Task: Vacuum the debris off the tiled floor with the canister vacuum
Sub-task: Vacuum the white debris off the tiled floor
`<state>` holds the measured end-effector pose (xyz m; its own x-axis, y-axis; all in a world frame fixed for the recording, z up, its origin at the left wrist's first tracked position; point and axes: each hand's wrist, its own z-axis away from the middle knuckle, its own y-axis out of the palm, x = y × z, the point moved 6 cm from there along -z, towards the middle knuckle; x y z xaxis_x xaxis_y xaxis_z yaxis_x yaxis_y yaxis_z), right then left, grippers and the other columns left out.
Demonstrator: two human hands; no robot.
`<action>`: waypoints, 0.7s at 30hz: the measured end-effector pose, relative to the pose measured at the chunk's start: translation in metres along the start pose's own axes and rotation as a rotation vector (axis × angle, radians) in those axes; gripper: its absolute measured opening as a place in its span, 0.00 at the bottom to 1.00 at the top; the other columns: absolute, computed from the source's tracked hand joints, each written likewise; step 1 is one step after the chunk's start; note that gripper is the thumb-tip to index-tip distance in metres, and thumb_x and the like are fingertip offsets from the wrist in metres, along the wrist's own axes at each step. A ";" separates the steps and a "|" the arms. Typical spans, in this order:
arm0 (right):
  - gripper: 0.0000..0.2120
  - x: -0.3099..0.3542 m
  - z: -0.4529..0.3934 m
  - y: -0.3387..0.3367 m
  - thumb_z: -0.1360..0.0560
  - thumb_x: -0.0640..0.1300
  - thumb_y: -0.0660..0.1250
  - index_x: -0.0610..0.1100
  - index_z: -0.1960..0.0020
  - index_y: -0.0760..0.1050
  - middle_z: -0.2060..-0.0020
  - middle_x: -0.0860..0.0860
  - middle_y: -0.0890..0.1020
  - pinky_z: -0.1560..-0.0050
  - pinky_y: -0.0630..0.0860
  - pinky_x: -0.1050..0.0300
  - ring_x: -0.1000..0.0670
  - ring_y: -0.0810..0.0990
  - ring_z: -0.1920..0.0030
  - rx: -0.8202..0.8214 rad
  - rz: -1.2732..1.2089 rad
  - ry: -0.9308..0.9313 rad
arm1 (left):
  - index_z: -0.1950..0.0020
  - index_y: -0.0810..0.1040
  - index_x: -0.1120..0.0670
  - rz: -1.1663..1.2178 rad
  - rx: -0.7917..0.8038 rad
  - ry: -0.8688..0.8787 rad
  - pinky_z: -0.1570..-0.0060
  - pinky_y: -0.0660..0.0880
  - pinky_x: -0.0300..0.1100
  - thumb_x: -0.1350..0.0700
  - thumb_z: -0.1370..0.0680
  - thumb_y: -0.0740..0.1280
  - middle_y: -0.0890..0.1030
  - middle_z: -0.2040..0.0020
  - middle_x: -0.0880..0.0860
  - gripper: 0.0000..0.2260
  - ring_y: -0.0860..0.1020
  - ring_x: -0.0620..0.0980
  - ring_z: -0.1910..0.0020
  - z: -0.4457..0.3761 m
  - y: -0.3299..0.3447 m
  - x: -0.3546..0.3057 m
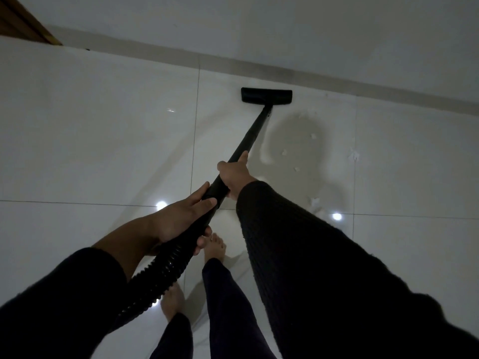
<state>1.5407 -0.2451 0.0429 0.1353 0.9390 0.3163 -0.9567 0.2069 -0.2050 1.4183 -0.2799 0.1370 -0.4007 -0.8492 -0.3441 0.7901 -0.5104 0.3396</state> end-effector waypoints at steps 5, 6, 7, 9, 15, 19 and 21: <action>0.44 -0.024 0.012 0.000 0.25 0.43 0.58 0.59 0.26 0.28 0.44 0.42 0.73 0.41 0.78 0.40 0.40 0.79 0.47 -0.009 -0.008 0.015 | 0.26 0.53 0.34 -0.023 0.019 0.001 0.75 0.74 0.40 0.49 0.20 0.59 0.74 0.66 0.57 0.26 0.73 0.48 0.76 0.014 0.003 0.017; 0.44 -0.029 0.014 0.001 0.25 0.43 0.58 0.59 0.26 0.28 0.46 0.42 0.72 0.41 0.78 0.41 0.40 0.79 0.47 -0.005 0.000 0.015 | 0.26 0.53 0.34 -0.023 0.027 -0.001 0.75 0.74 0.40 0.49 0.20 0.59 0.74 0.66 0.57 0.26 0.73 0.48 0.76 0.017 0.005 0.021; 0.44 -0.034 0.017 0.001 0.25 0.43 0.58 0.58 0.26 0.28 0.47 0.43 0.72 0.41 0.78 0.41 0.40 0.79 0.47 -0.008 0.008 0.017 | 0.26 0.53 0.34 -0.022 0.038 -0.002 0.75 0.74 0.40 0.49 0.20 0.59 0.74 0.66 0.57 0.25 0.73 0.48 0.76 0.020 0.007 0.027; 0.43 -0.045 0.026 0.002 0.25 0.42 0.57 0.56 0.25 0.28 0.45 0.42 0.73 0.39 0.77 0.41 0.39 0.79 0.44 -0.009 0.044 0.005 | 0.26 0.53 0.34 -0.015 0.060 -0.003 0.75 0.74 0.41 0.49 0.20 0.60 0.74 0.66 0.56 0.26 0.73 0.48 0.76 0.025 0.010 0.038; 0.43 -0.087 0.050 0.010 0.23 0.39 0.57 0.52 0.25 0.27 0.35 0.38 0.71 0.39 0.77 0.40 0.38 0.78 0.43 -0.010 0.029 -0.007 | 0.26 0.53 0.35 0.021 0.072 -0.003 0.77 0.73 0.38 0.50 0.19 0.58 0.73 0.69 0.56 0.25 0.72 0.48 0.78 0.052 0.024 0.078; 0.37 -0.122 0.062 0.018 0.22 0.41 0.55 0.44 0.23 0.34 0.28 0.37 0.64 0.31 0.69 0.41 0.36 0.71 0.32 -0.012 0.112 -0.039 | 0.25 0.52 0.36 -0.009 0.080 -0.008 0.76 0.74 0.38 0.50 0.19 0.59 0.72 0.66 0.57 0.26 0.73 0.48 0.77 0.069 0.031 0.108; 0.34 -0.139 0.066 0.023 0.22 0.42 0.54 0.40 0.23 0.38 0.25 0.35 0.59 0.27 0.64 0.42 0.36 0.65 0.27 -0.020 0.158 -0.085 | 0.26 0.53 0.35 -0.020 0.094 -0.009 0.76 0.74 0.38 0.50 0.19 0.59 0.72 0.66 0.57 0.25 0.73 0.48 0.77 0.076 0.035 0.124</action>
<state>1.4827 -0.3890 0.0551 -0.0395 0.9339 0.3553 -0.9588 0.0647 -0.2767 1.3608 -0.4130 0.1729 -0.4200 -0.8398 -0.3440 0.7351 -0.5371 0.4138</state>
